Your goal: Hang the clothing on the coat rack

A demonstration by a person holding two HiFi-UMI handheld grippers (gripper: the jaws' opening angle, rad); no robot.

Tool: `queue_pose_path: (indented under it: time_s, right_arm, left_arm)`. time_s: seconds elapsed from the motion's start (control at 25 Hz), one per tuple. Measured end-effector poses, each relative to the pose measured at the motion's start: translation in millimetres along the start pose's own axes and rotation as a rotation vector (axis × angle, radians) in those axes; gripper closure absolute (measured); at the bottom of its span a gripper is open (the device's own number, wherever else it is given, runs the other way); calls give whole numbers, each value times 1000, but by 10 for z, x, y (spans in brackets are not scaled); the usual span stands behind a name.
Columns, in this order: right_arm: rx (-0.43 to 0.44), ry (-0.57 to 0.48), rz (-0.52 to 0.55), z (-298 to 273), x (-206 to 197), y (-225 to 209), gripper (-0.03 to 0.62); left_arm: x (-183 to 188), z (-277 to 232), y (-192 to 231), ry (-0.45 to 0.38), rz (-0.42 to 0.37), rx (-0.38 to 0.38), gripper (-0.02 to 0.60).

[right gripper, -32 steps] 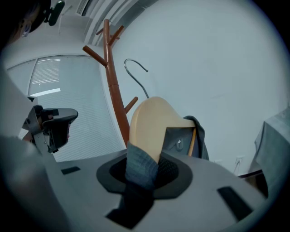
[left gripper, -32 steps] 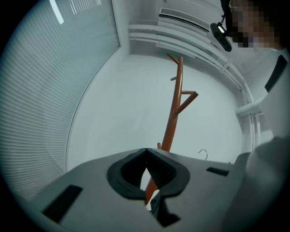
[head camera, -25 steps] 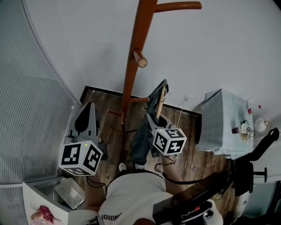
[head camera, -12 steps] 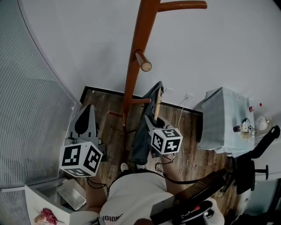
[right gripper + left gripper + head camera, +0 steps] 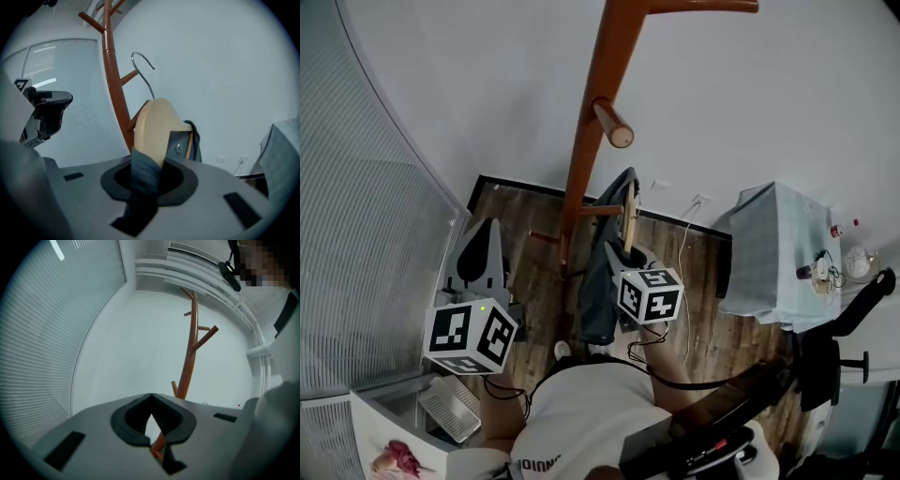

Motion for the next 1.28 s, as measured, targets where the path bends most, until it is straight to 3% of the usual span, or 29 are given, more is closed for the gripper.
queue_pose_path:
  time_s: [1.28]
  right_arm:
    - [15,74,3,-263,-141,115,510]
  left_arm:
    - [-100,17,258,36,45,40,569]
Point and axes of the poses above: the fingertips, and each gripper's own axes: z backward along the fingers, y to its left, x out of its top, the point moved 7 cm from there along z, backward along the fingers, and after that the axes turned 6 degrees about y, right-handed, at the moved point
